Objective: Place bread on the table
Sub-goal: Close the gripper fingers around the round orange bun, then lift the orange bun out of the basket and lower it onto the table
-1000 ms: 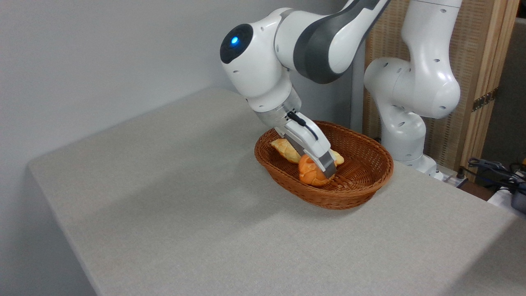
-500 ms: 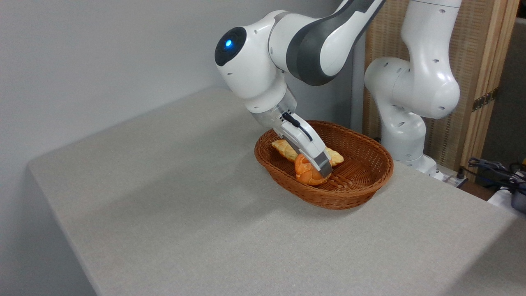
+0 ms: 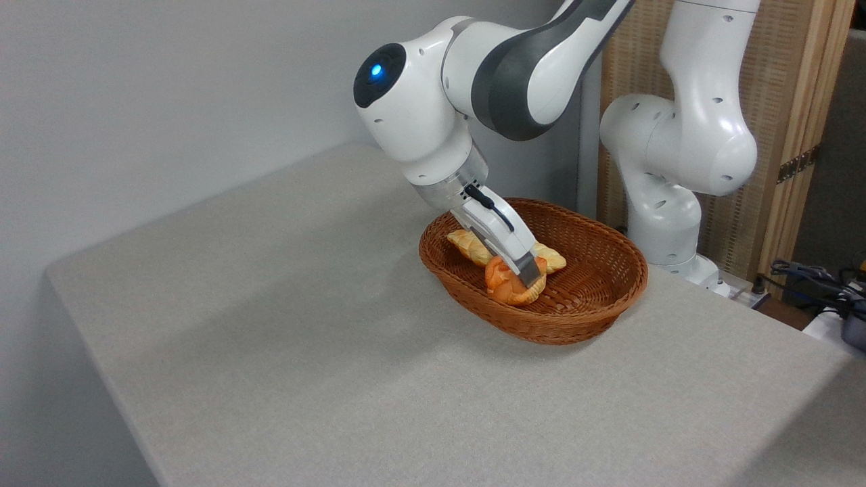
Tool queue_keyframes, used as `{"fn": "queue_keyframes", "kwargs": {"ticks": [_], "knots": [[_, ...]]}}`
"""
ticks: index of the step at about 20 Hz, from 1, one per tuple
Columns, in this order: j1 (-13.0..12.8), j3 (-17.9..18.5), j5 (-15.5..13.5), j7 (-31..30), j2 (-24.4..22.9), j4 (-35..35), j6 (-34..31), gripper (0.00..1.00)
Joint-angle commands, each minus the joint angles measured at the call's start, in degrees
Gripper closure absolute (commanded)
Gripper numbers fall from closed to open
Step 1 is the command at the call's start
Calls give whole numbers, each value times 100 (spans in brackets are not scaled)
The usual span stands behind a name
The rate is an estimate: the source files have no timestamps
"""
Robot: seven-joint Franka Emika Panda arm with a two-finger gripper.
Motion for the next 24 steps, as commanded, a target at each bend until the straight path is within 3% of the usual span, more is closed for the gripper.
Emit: {"fn": "queue_keyframes", "kwargs": {"ticks": [1, 7, 15, 19, 24], "knots": [[-29, 100, -91, 168, 14, 181, 34, 63], [-29, 100, -91, 168, -12, 488, -124, 65], [-20, 109, -249, 309, 14, 1710, -1021, 64], [-12, 118, -459, 300, 426, 2097, -662, 64], [-12, 100, -609, 274, 858, 2150, 577, 63]]}}
